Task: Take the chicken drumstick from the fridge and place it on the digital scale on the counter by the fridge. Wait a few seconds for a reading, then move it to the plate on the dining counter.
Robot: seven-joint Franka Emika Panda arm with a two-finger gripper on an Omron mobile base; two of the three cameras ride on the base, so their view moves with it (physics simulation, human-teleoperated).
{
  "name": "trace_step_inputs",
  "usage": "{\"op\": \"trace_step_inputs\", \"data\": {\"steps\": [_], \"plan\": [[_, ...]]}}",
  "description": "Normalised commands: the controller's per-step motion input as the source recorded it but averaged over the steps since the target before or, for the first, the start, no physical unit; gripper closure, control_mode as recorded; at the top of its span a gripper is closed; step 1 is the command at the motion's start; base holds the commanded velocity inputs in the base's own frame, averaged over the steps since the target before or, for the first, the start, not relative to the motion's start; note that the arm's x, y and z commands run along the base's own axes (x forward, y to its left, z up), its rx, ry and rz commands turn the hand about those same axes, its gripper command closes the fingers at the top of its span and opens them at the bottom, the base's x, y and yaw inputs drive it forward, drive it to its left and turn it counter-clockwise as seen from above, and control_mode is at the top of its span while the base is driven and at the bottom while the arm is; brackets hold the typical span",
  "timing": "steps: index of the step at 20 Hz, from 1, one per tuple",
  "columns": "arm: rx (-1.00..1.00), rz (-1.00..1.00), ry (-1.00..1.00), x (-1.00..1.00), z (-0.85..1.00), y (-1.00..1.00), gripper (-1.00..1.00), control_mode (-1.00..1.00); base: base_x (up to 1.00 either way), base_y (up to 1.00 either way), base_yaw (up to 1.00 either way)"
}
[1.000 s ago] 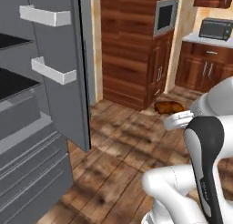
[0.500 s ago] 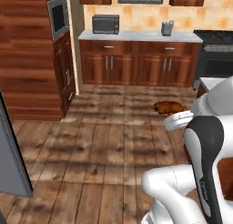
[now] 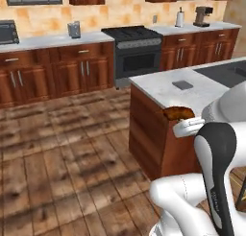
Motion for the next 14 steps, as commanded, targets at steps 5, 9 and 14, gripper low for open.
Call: {"op": "trace_step_inputs", "data": {"steps": [5,9,14], "plan": [[0.00,0.00,0.00,0.00,0.00,0.00,1.00,1.00,1.00,0.53,-0.50],[0.00,0.00,0.00,0.00,0.00,0.00,1.00,1.00,0.88,0.38,-0.60],[0.00,0.00,0.00,0.00,0.00,0.00,1.00,1.00,0.56,0.67,-0.74]]}}
